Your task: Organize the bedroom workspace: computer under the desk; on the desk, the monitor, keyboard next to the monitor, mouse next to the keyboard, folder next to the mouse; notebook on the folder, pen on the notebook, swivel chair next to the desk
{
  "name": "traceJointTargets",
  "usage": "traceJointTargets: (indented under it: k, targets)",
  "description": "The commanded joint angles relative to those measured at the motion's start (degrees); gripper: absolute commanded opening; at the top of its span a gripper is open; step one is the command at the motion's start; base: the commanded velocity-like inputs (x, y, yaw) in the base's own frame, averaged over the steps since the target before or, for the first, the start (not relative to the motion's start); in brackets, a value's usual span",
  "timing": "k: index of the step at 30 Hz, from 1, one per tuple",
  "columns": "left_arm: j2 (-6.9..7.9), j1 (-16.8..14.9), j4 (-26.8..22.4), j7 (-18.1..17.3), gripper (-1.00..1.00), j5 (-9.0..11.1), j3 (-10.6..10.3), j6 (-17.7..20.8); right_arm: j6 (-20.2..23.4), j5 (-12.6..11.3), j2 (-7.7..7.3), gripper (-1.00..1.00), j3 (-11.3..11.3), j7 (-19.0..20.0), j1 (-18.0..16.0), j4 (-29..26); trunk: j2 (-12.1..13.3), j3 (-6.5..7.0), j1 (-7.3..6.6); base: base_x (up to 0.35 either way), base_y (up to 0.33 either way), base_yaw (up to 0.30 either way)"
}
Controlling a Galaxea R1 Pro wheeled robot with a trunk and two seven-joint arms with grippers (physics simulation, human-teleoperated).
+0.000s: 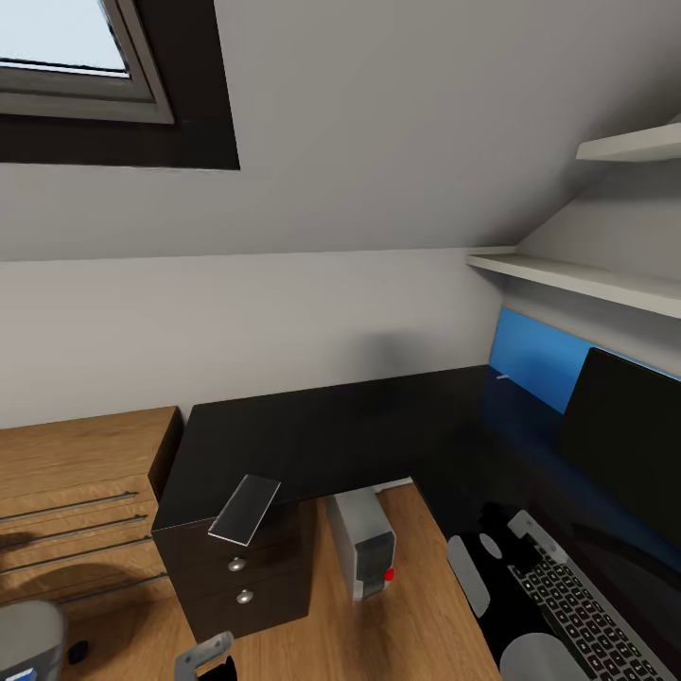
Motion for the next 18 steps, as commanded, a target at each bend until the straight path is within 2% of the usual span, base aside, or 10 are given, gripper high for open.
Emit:
traceJointTargets:
  k: [1, 6, 11, 18]
  targets:
    - [0.16, -0.06, -0.72, 0.44, 1.0, 0.29, -0.21, 0.29, -0.62, -0.47, 0.03, -1.0, -0.02, -0.02, -0.04, -0.06, -0.09, -0.1, 0.02, 0.0, 0.0, 0.0]
    - [0.35, 1.03, -1.59, 0.3, 1.0, 0.5, -0.22, 0.18, -1.18, -0.28, -0.17, -1.0, 0.06, 0.22, -0.04, 0.22, -0.09, -0.1, 0.02, 0.109, 0.08, 0.0]
    - [0.26, 2.01, -0.5, -0.2, 1.0, 0.36, -0.42, 0.1, -0.95, -0.22, -0.44, -1.0, 0.0, 0.38, -0.1, 0.63, -0.09, -0.1, 0.02, 0.274, 0.091, 0.0]
    - [0.14, 2.13, 1.39, -3.26, 1.0, 0.21, -0.47, 0.16, -0.61, -0.2, -1.72, -1.0, -0.09, 0.39, -0.31, 1.81, -0.09, -0.1, 0.02, 0.265, 0.011, 0.0]
